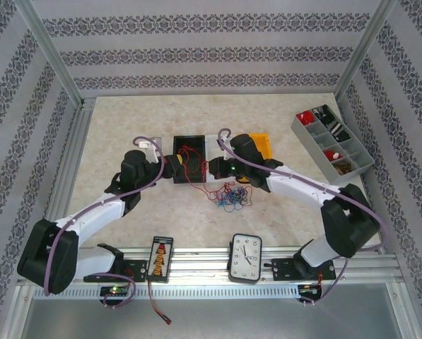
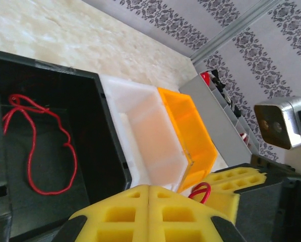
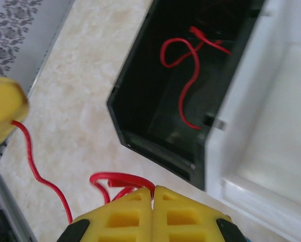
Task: Untangle the cables
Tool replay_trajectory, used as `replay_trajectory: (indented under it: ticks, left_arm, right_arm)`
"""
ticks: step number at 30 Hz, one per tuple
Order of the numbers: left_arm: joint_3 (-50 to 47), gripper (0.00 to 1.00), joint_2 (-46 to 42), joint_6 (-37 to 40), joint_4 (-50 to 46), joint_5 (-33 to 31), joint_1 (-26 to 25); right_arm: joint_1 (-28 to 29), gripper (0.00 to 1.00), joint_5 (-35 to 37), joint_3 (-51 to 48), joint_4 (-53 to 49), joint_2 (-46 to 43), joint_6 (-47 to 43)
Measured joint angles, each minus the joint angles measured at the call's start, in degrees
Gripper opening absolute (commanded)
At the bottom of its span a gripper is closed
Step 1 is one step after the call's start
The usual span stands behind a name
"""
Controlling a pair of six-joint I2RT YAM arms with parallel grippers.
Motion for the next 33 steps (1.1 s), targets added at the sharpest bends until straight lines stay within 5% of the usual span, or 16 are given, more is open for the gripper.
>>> replay_trajectory:
  ticks: [12,18,33]
  left_arm:
    - [5.5,0.00,1.5,-1.0,3.4,5.0,0.0]
    - [5.7,0.47,1.2,-0.4,3.4,8.7,-0.1]
    - [5.7,0.70,-5.0,4.2,-3.1,-2.3,-0.1]
  right_arm:
    - [0.3,0.00,-7.9,13.0,5.1,9.4,2.6]
    - [0.1,0.00,-10.9,11.8,8.6,9.4,6.4]
    - [-5.3,0.00,-13.8,2.3,17.2,5.9,15.4]
